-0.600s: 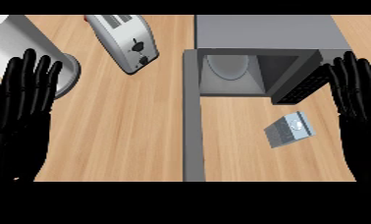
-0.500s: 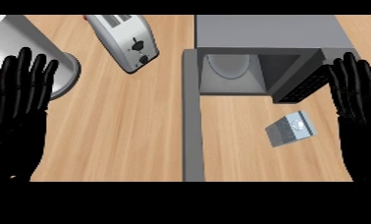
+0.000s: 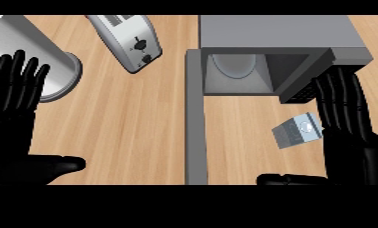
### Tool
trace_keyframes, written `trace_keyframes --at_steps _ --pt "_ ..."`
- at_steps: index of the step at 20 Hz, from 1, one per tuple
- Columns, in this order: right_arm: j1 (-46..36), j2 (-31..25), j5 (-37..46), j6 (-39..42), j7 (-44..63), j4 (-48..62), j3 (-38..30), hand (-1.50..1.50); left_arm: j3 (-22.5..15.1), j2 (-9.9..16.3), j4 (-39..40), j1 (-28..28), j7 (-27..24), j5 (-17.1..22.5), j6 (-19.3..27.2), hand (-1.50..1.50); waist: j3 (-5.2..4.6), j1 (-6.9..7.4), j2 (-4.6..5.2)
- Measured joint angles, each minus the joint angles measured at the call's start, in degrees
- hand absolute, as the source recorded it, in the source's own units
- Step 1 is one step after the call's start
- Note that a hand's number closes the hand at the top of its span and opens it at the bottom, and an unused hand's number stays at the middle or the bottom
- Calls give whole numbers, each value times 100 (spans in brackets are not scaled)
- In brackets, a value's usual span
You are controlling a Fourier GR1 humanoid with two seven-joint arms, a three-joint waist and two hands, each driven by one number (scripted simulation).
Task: Pick up the milk, place it into the microwave and close the microwave
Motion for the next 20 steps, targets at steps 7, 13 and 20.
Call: trace_keyframes --at_steps 7,13,20 --pt "587 121 188 -378 -38 -373 734 -150 107 -117 -458 878 -105 270 -335 -150 3 8 2" --pt "638 141 824 -1051 -71 -293 985 -150 132 -225 -716 1449 -307 310 -605 -150 3 19 3" --pt "614 142 1256 -1689 -492 304 822 -150 106 -390 -887 1871 -476 240 -778 -150 4 21 7"
